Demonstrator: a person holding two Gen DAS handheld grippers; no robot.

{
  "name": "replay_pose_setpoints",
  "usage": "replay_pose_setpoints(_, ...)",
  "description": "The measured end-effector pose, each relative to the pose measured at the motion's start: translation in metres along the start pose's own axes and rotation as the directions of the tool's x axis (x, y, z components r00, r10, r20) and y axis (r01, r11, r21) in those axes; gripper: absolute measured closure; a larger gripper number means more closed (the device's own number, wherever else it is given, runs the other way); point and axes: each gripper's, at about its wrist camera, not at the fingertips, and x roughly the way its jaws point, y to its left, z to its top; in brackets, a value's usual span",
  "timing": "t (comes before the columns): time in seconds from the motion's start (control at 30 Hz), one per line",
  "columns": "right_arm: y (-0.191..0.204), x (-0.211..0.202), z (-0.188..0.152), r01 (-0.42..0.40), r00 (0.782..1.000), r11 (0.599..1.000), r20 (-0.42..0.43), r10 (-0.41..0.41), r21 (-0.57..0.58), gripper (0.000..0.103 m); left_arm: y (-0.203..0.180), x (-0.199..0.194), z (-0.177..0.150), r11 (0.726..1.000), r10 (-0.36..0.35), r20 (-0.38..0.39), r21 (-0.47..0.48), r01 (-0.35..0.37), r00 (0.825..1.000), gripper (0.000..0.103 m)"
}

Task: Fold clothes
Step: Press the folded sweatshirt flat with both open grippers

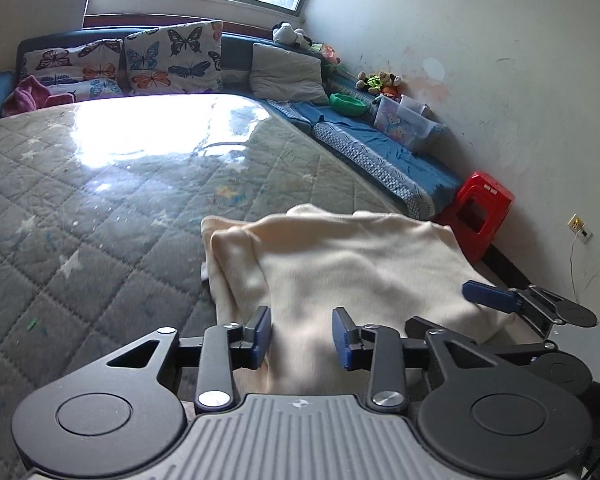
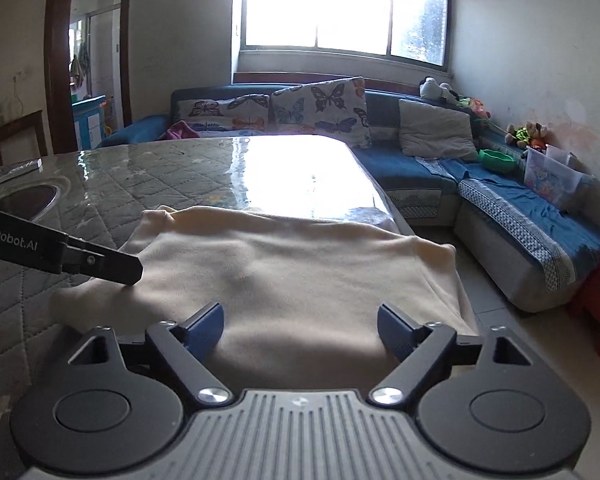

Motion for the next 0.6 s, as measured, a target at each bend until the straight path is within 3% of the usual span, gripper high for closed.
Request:
replay_pose_setpoints(0.13, 0.001, -0.011, -0.003, 0.029, 1.0, 0.999, 0.006, -0.029, 0.02, 0.0, -0.001, -0.007, -0.007, 1.0, 0.015, -0.001, -0.006, -0.015, 1.0, 0.05)
replay_pose_setpoints(0.6, 0.004, -0.032, -0.017, 0.093, 0.996, 0.989, -0.014, -0.092, 0.113, 0.0, -0.002, -0.034, -0.027, 0.997, 0.078, 0.017, -0.002, -0.078, 0.997, 0.02)
